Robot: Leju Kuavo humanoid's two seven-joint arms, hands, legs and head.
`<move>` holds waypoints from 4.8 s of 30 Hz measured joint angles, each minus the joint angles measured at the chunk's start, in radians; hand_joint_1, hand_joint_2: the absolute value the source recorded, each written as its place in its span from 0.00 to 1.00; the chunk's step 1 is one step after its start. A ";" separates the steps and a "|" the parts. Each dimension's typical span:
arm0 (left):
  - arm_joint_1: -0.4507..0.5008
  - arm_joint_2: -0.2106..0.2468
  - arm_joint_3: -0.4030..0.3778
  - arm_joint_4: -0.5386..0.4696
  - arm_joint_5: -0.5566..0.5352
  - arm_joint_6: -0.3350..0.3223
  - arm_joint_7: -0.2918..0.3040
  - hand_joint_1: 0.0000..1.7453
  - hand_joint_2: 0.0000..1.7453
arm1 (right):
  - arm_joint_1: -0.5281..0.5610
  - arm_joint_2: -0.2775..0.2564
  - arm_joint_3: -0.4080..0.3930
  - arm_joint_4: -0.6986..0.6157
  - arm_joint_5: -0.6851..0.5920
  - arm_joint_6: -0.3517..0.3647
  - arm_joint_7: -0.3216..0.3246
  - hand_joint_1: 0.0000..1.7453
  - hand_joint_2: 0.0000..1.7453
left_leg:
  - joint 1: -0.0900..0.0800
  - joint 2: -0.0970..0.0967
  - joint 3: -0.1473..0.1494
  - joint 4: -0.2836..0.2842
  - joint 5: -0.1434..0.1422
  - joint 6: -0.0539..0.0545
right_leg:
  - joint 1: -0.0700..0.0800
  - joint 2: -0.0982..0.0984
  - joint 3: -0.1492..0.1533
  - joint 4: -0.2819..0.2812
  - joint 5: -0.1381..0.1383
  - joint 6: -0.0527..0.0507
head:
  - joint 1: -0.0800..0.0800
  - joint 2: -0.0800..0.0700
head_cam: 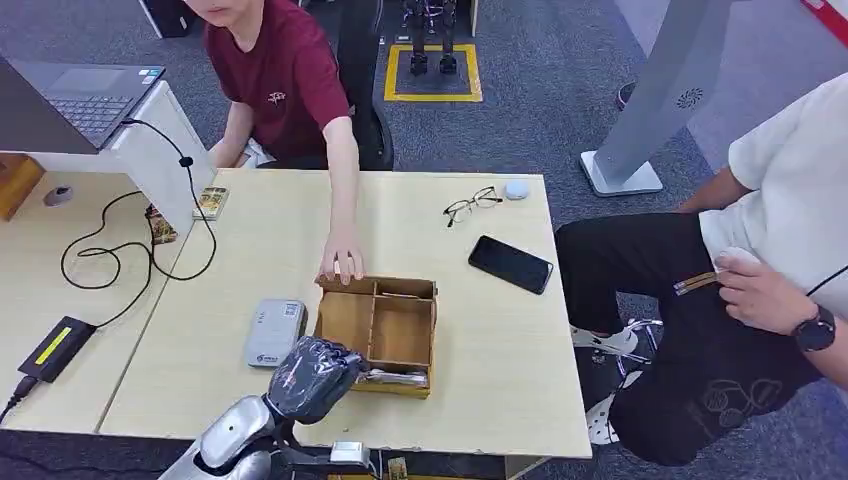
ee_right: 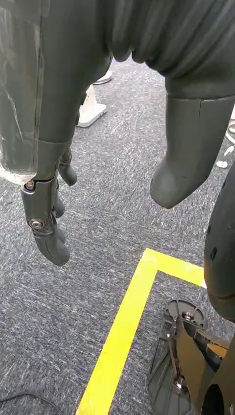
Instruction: Pass the card to the sensor for recognition and then transmit it.
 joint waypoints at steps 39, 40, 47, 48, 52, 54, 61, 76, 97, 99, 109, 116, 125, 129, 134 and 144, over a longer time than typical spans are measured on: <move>0.024 0.026 0.068 -0.125 0.065 0.053 -0.032 0.00 1.00 | 0.001 -0.005 -0.015 0.000 0.002 0.002 -0.002 0.00 1.00 | 0.000 0.000 0.000 0.000 0.000 0.000 | 0.000 0.000 0.000 0.000 0.000 0.000 | 0.000 0.000; 0.025 0.028 0.069 -0.127 0.064 0.052 -0.032 0.00 1.00 | 0.001 -0.005 -0.015 0.000 0.002 0.002 -0.002 0.00 1.00 | 0.000 0.000 0.000 0.000 0.000 0.000 | 0.000 0.000 0.000 0.000 0.000 0.000 | 0.000 0.000; 0.030 0.038 0.069 -0.130 0.023 0.033 0.006 0.00 1.00 | 0.000 -0.005 -0.020 0.000 0.002 0.002 0.001 0.00 1.00 | 0.000 0.000 0.000 0.000 0.000 0.000 | 0.000 0.000 0.000 0.000 0.000 0.000 | 0.000 0.000; 0.030 0.040 0.069 -0.130 0.019 0.030 0.006 0.00 1.00 | 0.000 -0.005 -0.022 0.000 0.002 0.002 0.001 0.00 1.00 | 0.000 0.000 0.000 0.000 0.000 0.000 | 0.000 0.000 0.000 0.000 0.000 0.000 | 0.000 0.000; 0.030 0.046 0.069 -0.130 0.012 0.021 0.012 0.00 1.00 | 0.000 -0.005 -0.026 0.000 0.003 0.003 0.002 0.00 1.00 | 0.000 0.000 0.000 0.000 0.000 0.000 | 0.000 0.000 0.000 0.000 0.000 0.000 | 0.000 0.000; 0.030 0.048 0.069 -0.130 0.011 0.009 0.020 0.00 1.00 | 0.000 -0.005 -0.027 0.000 0.003 0.003 0.005 0.00 1.00 | 0.000 0.000 0.000 0.000 0.000 0.000 | 0.000 0.000 0.000 0.000 0.000 0.000 | 0.000 0.000; 0.029 0.051 0.069 -0.124 -0.007 -0.010 0.040 0.00 1.00 | 0.000 -0.005 -0.029 0.000 0.009 0.004 0.004 0.00 1.00 | 0.000 0.000 0.000 0.000 0.000 0.000 | 0.000 0.000 0.000 0.000 0.000 0.000 | 0.000 0.000; 0.010 0.051 0.074 -0.065 -0.075 -0.005 0.093 0.00 1.00 | 0.000 -0.005 -0.031 0.000 0.020 0.008 0.007 0.00 1.00 | 0.000 0.000 0.000 0.000 0.000 0.000 | 0.000 0.000 0.000 0.000 0.000 0.000 | 0.000 0.000; 0.014 0.051 0.074 -0.071 0.029 -0.039 0.017 0.00 1.00 | 0.000 -0.005 -0.035 0.000 0.026 0.010 0.006 0.00 1.00 | 0.000 0.000 0.000 0.000 0.000 0.000 | 0.000 0.000 0.000 0.000 0.000 0.000 | 0.000 0.000; 0.014 0.051 0.074 -0.072 0.020 -0.040 0.022 0.00 1.00 | 0.000 -0.005 -0.036 0.000 0.033 0.010 0.007 0.00 1.00 | 0.000 0.000 0.000 0.000 0.000 0.000 | 0.000 0.000 0.000 0.000 0.000 0.000 | 0.000 0.000; 0.014 0.051 0.074 -0.072 0.003 -0.041 0.038 0.00 1.00 | 0.000 -0.005 -0.042 0.000 0.035 0.011 0.007 0.00 1.00 | 0.000 0.000 0.000 0.000 0.000 0.000 | 0.000 0.000 0.000 0.000 0.000 0.000 | 0.000 0.000; 0.014 0.052 0.074 -0.072 0.006 -0.042 0.038 0.00 1.00 | 0.000 -0.006 -0.044 0.000 0.035 0.014 0.007 0.00 1.00 | 0.000 0.000 0.000 0.000 0.000 0.000 | 0.000 0.000 0.000 0.000 0.000 0.000 | 0.000 0.000; 0.015 0.052 0.074 -0.072 0.049 -0.079 0.006 1.00 1.00 | 0.000 -0.006 -0.050 0.000 0.036 0.014 0.008 0.00 1.00 | 0.000 0.000 0.000 0.000 0.000 0.000 | 0.000 0.000 0.000 0.000 0.000 0.000 | 0.000 0.000; 0.016 0.053 0.074 -0.073 0.057 -0.084 -0.001 1.00 1.00 | -0.001 -0.006 -0.052 0.000 0.036 0.014 0.008 0.00 1.00 | 0.000 0.000 0.000 0.000 0.000 0.000 | 0.000 0.000 0.000 0.000 0.000 0.000 | 0.000 0.000; 0.016 0.053 0.074 -0.074 0.060 -0.087 -0.002 1.00 1.00 | -0.001 -0.006 -0.054 0.000 0.036 0.014 0.010 0.00 1.00 | 0.000 0.000 0.000 0.000 0.000 0.000 | 0.000 0.000 0.000 0.000 0.000 0.000 | 0.000 0.000; 0.016 0.054 0.074 -0.082 0.066 -0.095 -0.003 1.00 1.00 | -0.001 -0.006 -0.056 0.000 0.037 0.014 0.008 0.00 1.00 | 0.000 0.000 0.000 0.000 0.000 0.000 | 0.000 0.000 0.000 0.000 0.000 0.000 | 0.000 0.000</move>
